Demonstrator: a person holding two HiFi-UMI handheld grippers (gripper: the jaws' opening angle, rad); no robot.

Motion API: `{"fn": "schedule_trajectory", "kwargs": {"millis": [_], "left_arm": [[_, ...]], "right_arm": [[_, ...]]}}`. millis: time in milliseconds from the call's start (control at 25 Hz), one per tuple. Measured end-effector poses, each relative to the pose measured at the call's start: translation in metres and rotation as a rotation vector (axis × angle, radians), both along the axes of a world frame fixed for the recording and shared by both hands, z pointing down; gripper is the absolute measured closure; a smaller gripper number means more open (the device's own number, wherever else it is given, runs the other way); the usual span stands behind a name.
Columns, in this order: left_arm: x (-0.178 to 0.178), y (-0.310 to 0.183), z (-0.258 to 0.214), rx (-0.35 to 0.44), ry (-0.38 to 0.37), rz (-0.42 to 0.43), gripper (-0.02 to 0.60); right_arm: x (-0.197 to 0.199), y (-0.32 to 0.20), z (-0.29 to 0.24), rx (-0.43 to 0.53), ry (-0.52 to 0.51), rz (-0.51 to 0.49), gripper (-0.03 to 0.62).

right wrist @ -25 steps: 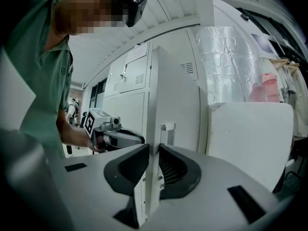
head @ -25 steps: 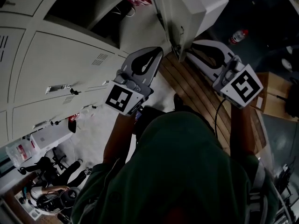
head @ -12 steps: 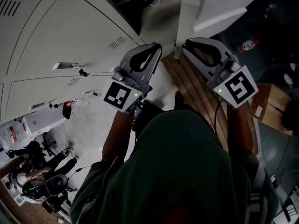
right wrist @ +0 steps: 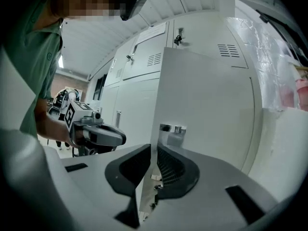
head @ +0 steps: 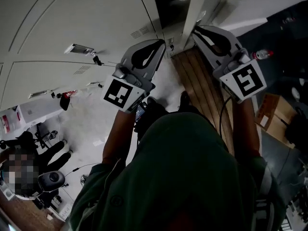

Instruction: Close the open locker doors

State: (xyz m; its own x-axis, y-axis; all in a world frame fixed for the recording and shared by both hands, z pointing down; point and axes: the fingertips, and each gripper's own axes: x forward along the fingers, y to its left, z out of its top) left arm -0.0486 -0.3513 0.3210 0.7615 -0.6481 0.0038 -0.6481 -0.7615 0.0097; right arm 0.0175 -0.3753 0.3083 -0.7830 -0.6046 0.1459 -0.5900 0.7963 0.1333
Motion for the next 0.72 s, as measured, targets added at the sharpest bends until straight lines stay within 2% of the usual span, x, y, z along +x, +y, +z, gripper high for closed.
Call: {"fn": "schedule_trajectory", "kwargs": {"millis": [440, 720], "left_arm": [[-0.061, -0.009, 0.0, 0.0, 0.011, -0.079, 0.578], [-0.085, -0.017, 0.002, -0.01, 0.023, -0.106, 0.578]], "right_arm": [[-0.036, -0.044, 0.003, 0.021, 0.019, 0.039, 0.556], [-0.049, -0.071, 0.005, 0.016, 0.027, 0.084, 0.556]]}}
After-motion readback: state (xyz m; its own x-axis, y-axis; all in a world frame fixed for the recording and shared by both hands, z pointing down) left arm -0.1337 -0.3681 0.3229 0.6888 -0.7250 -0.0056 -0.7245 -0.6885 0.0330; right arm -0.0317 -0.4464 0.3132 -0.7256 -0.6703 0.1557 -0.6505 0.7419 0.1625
